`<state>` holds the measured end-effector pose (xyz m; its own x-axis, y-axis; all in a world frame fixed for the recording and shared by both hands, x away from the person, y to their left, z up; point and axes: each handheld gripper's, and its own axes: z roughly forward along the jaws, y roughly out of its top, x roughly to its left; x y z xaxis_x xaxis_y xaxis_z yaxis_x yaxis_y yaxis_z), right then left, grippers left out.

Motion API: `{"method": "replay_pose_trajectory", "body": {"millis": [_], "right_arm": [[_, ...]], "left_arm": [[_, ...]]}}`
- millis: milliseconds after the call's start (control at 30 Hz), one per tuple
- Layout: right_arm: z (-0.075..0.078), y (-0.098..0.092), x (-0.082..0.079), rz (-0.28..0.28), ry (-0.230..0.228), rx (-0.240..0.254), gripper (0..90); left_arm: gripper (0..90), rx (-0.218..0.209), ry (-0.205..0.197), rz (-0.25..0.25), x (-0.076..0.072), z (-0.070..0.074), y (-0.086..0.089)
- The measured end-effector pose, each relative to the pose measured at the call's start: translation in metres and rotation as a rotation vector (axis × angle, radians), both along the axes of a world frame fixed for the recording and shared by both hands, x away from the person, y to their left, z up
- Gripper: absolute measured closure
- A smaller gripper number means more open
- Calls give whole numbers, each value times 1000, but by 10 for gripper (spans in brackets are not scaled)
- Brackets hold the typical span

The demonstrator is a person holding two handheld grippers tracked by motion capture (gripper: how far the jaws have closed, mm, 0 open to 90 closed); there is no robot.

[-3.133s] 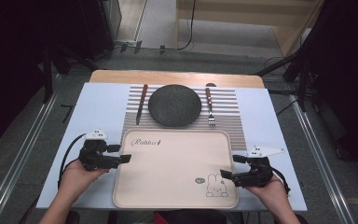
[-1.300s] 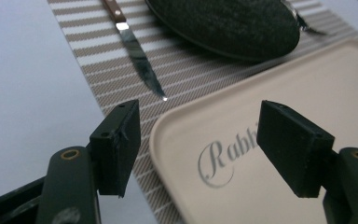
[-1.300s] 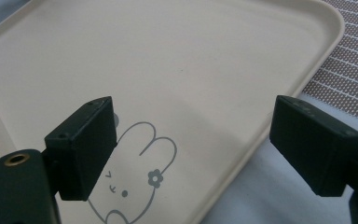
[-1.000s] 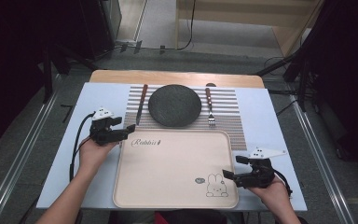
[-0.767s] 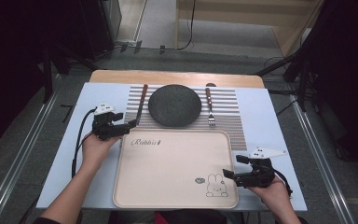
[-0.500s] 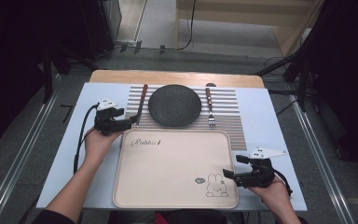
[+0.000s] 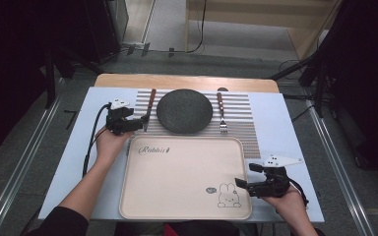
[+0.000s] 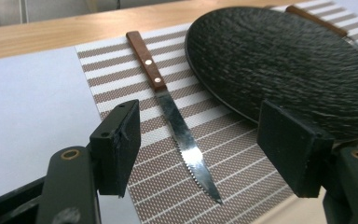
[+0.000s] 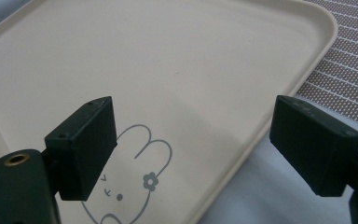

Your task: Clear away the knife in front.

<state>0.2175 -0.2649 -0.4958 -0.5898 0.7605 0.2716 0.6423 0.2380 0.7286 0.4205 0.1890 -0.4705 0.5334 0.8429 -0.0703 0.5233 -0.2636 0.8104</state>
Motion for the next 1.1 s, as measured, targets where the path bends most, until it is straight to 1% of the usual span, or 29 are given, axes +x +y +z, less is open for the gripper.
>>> {"method": "replay_pose_trajectory", "body": {"millis": [67,100,267,367,467,533,633,700,733,800,900,933,1000,1033,1067,1100], "right_arm": [[0,0,0,0,0,0,138],[0,0,0,0,-1,1,138],[0,-1,0,-3,1,1,138],[0,-1,0,-4,-2,0,138],[0,0,0,0,-2,0,138],[0,0,0,3,-1,1,138],[0,0,0,4,0,0,138],[0,0,0,2,-2,1,138],[0,0,0,1,-2,1,138],[0,0,0,0,-1,1,138],[0,0,0,0,0,-1,138],[0,0,0,0,0,-1,138],[0,0,0,-1,-1,0,138],[0,0,0,-1,-1,2,138],[0,0,0,-1,-1,2,138],[0,0,0,-1,-1,1,138]], "left_arm": [[299,-3,5,3,5,-1,-3],[299,6,7,3,7,-2,-5],[299,-2,15,14,18,-5,-11],[301,-5,5,20,23,-7,-14],[308,-8,17,19,27,-5,-16],[308,-14,12,24,30,-4,-17],[309,-22,16,27,34,-4,-19],[309,-25,8,28,37,-5,-20],[309,-16,19,28,38,-5,-21],[309,3,18,30,41,-6,-23],[309,-3,23,45,46,-7,-25],[309,1,26,46,48,-7,-24],[309,12,8,55,50,-8,-24],[339,17,-2,68,52,-9,-24],[339,11,4,75,53,-10,-23],[339,8,23,79,56,-11,-23]]}}
